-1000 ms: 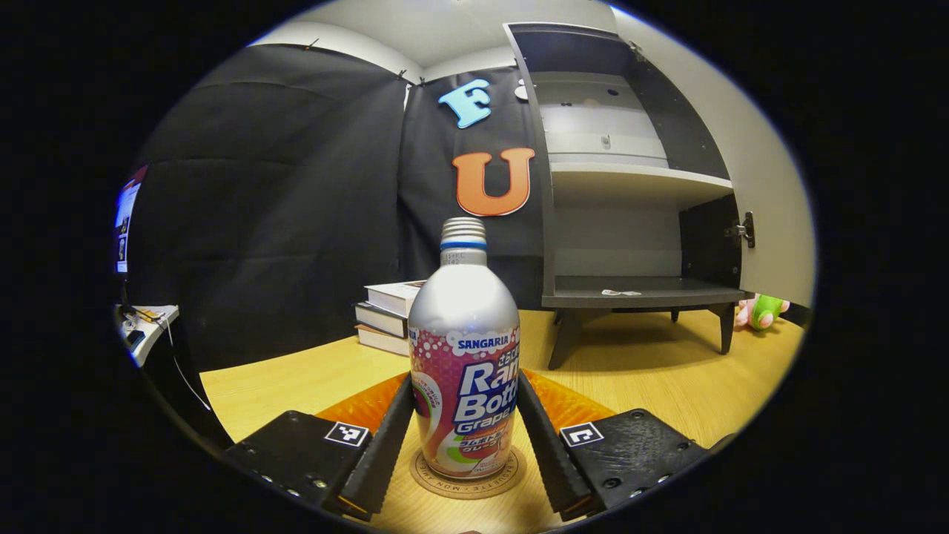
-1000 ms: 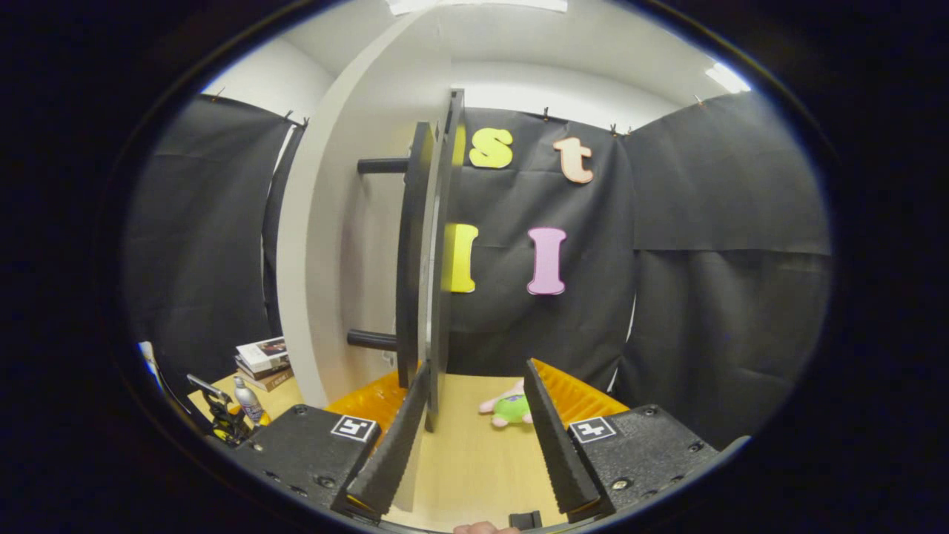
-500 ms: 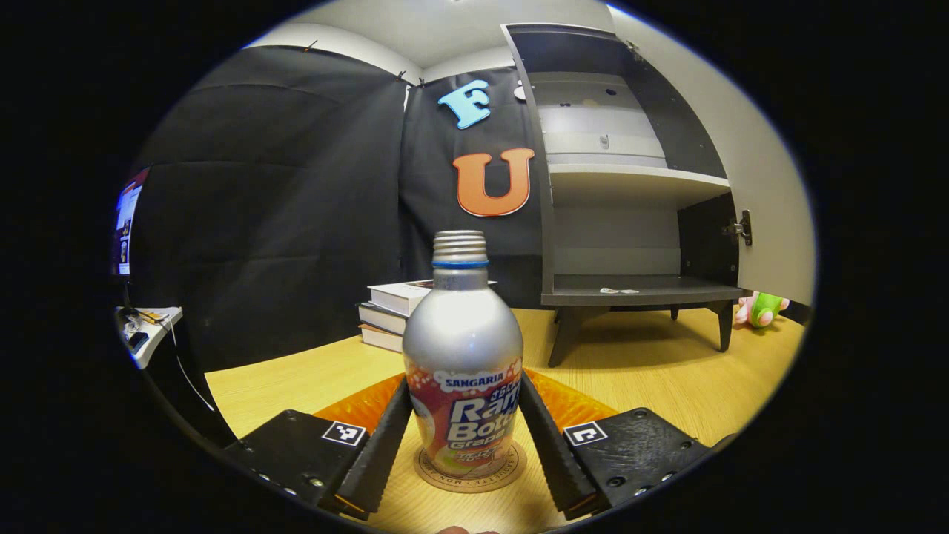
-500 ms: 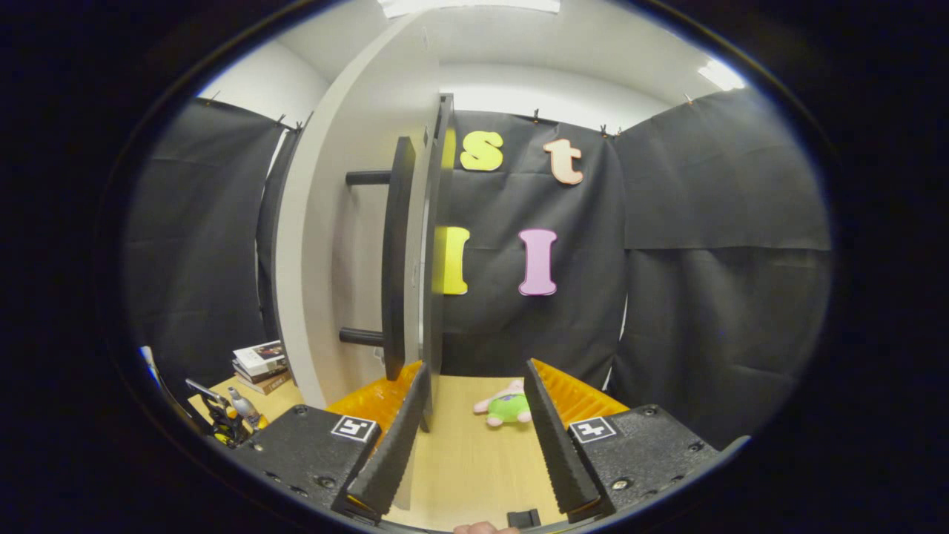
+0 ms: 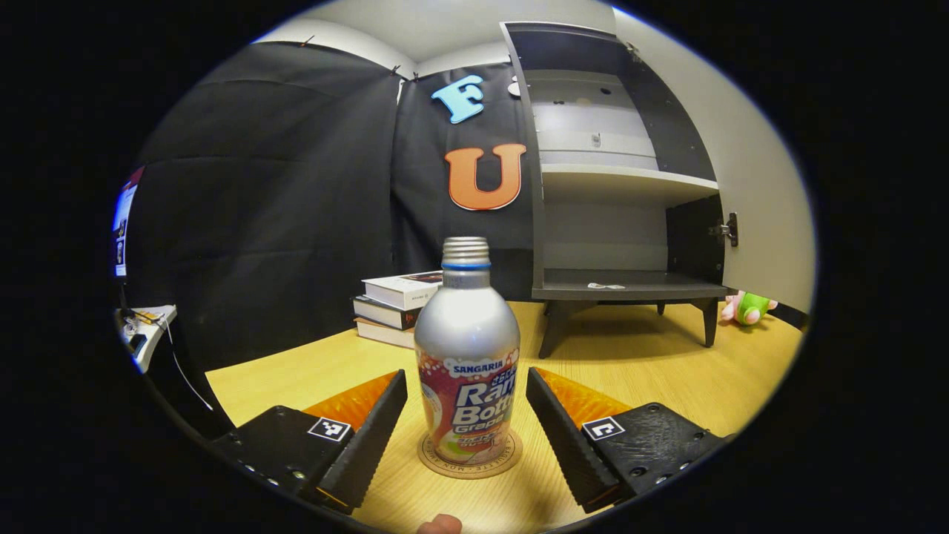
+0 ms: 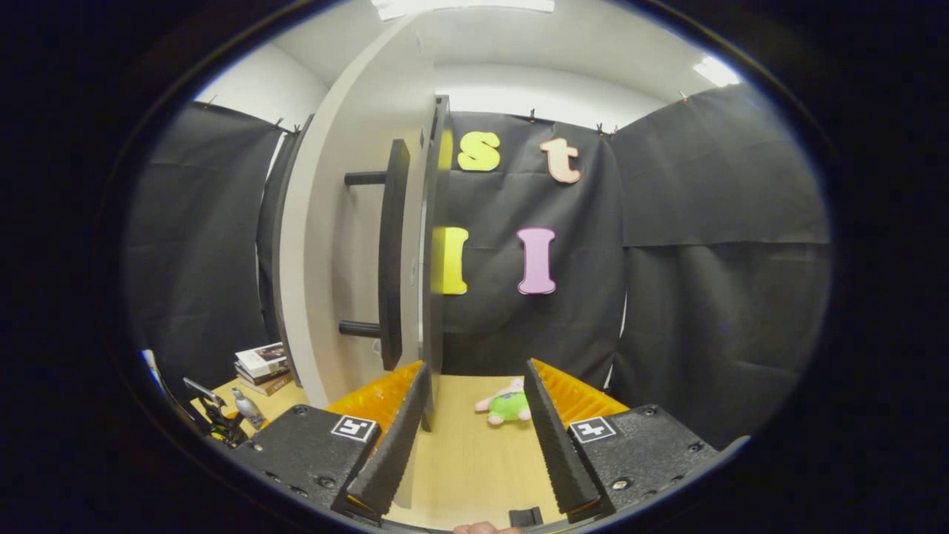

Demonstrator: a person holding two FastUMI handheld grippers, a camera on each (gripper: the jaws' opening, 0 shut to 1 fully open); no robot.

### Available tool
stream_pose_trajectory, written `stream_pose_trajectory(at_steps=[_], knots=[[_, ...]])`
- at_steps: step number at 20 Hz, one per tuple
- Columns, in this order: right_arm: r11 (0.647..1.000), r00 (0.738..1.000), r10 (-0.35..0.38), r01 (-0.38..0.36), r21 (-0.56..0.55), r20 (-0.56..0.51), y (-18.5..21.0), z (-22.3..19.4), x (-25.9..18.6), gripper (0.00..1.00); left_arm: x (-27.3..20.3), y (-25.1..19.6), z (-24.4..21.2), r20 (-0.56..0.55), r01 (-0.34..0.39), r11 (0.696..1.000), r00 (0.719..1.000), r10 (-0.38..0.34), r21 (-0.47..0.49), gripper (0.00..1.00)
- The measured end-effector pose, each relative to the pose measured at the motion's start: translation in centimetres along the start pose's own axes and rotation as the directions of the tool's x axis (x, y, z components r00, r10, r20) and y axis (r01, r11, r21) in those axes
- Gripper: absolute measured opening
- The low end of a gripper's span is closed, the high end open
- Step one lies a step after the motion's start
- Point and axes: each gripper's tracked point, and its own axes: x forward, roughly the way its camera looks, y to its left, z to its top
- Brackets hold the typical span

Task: Open the cabinet door with the right hand, grasp the bottle in the cabinet with the left hand and place it on the coaster, then close the cabinet door with the right hand.

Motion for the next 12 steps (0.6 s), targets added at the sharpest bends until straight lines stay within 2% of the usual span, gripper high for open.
stream_pose_trajectory(at_steps=[3,5,9,12], knots=[[1.0,1.0,0.003,-0.003,0.016,0.0,-0.1,-0.5,-0.5,0.82,-0.6,1.1,3.4,0.066,-0.042,0.999,0.997,0.042,-0.001,0.97],[1.0,1.0,-0.006,0.006,0.011,-0.002,-0.6,-0.8,-0.8,0.82,-1.3,1.2,6.5,0.113,-0.038,0.999,0.993,0.039,-0.011,0.98],[0.999,0.999,-0.03,0.029,0.042,0.02,-1.9,-0.6,-1.0,0.82,-3.0,0.1,13.8,0.201,0.016,0.999,0.98,-0.009,-0.036,0.97],[0.995,0.996,-0.061,0.055,0.084,0.064,-3.3,0.5,-0.6,0.82,-4.6,-1.1,20.0,0.249,0.074,0.997,0.966,-0.069,-0.011,0.97]])
